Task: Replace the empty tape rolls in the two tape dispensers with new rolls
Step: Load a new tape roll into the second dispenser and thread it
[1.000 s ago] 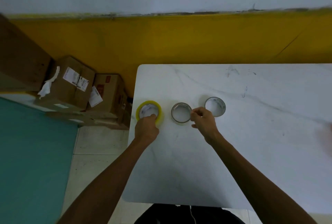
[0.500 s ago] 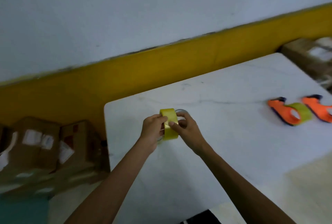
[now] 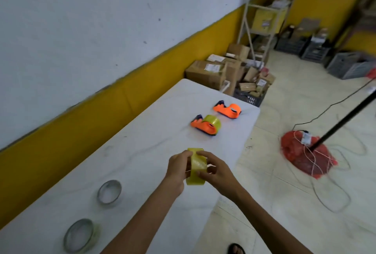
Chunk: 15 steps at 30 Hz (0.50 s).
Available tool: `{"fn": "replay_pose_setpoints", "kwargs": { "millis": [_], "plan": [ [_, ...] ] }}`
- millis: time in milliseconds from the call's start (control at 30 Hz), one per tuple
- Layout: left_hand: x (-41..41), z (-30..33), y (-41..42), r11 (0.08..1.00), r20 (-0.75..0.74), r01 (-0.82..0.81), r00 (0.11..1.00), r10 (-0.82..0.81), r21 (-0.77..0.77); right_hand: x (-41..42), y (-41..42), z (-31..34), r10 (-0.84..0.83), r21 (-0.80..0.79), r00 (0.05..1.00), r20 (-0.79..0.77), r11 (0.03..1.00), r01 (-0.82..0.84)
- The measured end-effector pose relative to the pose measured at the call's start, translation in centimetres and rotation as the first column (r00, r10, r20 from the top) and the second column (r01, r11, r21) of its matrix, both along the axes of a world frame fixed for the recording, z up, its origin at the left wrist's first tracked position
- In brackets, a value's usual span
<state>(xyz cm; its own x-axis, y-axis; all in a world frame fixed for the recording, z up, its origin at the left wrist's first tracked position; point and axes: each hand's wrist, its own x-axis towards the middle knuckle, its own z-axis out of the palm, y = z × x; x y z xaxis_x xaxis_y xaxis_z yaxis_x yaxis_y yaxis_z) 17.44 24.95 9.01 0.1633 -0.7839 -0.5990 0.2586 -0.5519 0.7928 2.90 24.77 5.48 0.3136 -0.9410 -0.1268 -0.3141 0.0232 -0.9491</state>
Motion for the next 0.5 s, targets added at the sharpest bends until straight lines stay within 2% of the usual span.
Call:
{"fn": "replay_pose_setpoints", "kwargs": {
  "millis": [100, 267, 500],
  "plan": [
    [-5.1, 0.0, -2.9, 0.999, 0.010, 0.053, 0.999, -0.054, 0.011, -5.0, -2.1, -0.8, -0.059, -0.014, 0.997, 0.052, 0.998, 0.060],
    [-13.5, -0.9, -8.2, 0.998, 0.050, 0.055, 0.997, -0.056, 0.019, -12.7, -6.2, -1.1, -0.154, -0.062, 0.980, 0.129, 0.985, 0.163],
    [-23.2, -1.3, -14.8, 0.995, 0.081, 0.096, 0.992, -0.095, -0.005, -21.8, -11.4, -0.6, -0.248, -0.090, 0.956, 0.155, 0.960, 0.264]
  ]
}}
